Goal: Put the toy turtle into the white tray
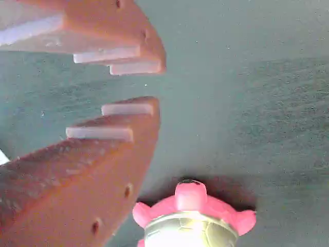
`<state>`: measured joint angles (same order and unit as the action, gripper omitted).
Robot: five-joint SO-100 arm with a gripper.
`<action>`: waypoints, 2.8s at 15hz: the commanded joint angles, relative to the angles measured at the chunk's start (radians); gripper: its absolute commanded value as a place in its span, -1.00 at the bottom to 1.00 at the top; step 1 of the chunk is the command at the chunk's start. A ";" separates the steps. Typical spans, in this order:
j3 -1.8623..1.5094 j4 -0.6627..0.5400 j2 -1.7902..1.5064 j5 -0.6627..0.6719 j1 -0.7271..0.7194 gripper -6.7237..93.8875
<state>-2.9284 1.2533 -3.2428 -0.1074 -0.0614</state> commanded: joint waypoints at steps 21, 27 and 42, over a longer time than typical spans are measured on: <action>0.008 -0.005 0.015 -0.002 -0.017 -0.84; 0.229 -0.133 0.417 0.129 0.060 -0.87; 1.471 0.158 1.503 0.574 0.202 -0.87</action>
<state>-1.5907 1.3898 -1.8086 0.4495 0.1411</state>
